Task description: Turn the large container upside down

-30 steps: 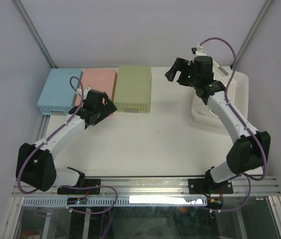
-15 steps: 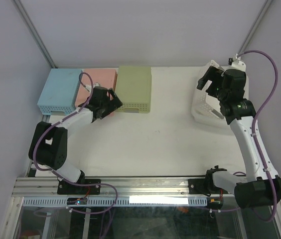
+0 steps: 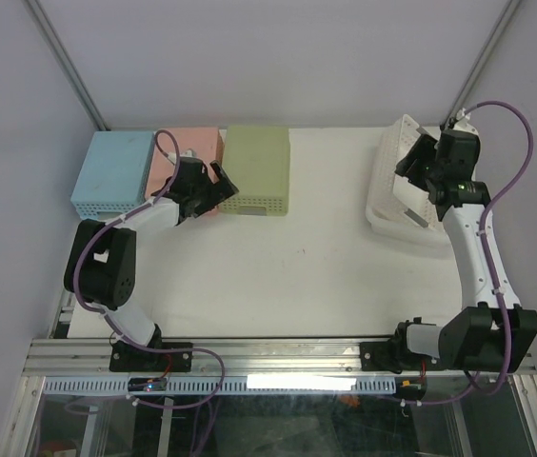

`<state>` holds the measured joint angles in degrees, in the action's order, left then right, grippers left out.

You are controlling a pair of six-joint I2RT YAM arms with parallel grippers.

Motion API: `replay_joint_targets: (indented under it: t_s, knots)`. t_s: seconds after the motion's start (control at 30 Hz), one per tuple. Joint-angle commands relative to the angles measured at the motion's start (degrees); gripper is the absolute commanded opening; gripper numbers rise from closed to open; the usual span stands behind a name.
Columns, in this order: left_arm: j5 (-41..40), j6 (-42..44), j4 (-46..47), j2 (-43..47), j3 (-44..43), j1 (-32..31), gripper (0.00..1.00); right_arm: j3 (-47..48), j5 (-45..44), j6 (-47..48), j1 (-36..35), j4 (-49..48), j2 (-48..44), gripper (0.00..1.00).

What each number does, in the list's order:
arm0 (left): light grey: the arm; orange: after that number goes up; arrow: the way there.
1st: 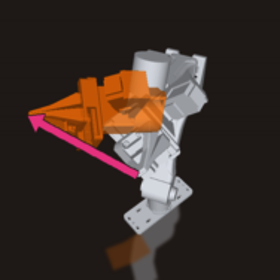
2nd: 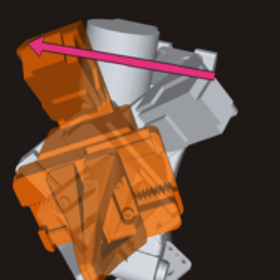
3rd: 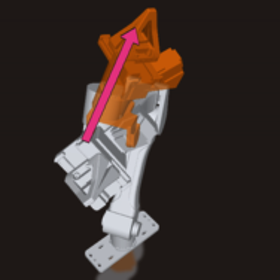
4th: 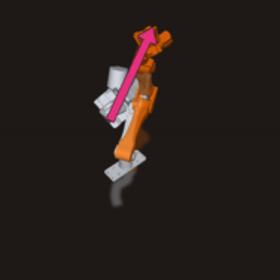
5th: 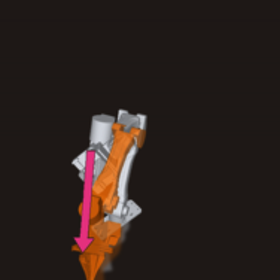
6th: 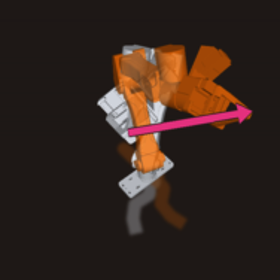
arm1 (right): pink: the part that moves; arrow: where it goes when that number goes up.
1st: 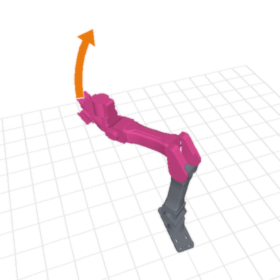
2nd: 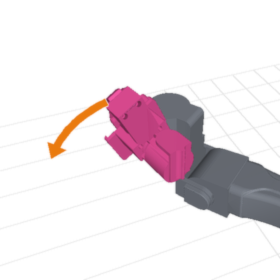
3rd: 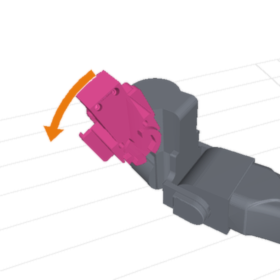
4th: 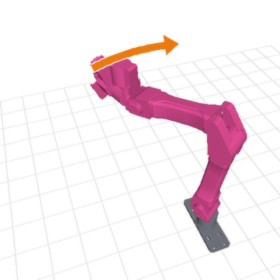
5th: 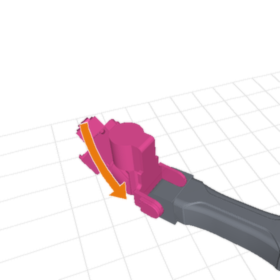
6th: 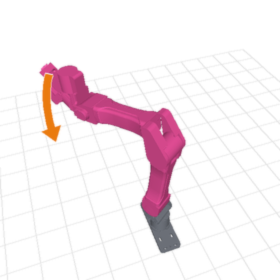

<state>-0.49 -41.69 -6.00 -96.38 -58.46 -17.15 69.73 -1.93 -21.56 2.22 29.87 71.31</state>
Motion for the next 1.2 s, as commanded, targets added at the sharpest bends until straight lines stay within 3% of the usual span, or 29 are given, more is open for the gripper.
replay_joint_targets:
  t_s: [0.0, 0.3, 0.57, 0.83, 1.03, 1.17]
  knots:
    - [3.50, 2.05, 4.37, 0.03, -2.99, 0.32, 0.99, 1.39, 3.88, -1.05, 1.34, -2.38, 0.94, 0.59]
    - [5.91, 2.12, 3.71, 5.04, -1.17, 0.20, 0.99, 3.17, 5.18, -1.49, 2.41, -2.93, 4.86, 0.64]
    - [7.13, 2.94, 0.77, 12.12, 1.00, -0.12, 0.99, 6.07, 6.86, -1.64, 2.76, -4.27, 10.65, 0.61]
    - [8.75, 2.49, -0.09, 17.34, 1.20, -2.96, 0.99, 7.92, 14.74, -2.87, 2.78, -5.59, 15.39, 0.40]
    - [9.18, 2.75, -1.74, 19.25, -0.16, -4.68, 0.99, 9.49, 14.37, -2.74, 2.79, -3.86, 10.50, 0.00]
    - [9.55, 2.58, -2.16, 21.41, -0.86, -5.15, 0.99, 11.01, 13.79, -3.18, 2.79, -3.85, 3.04, 0.00]
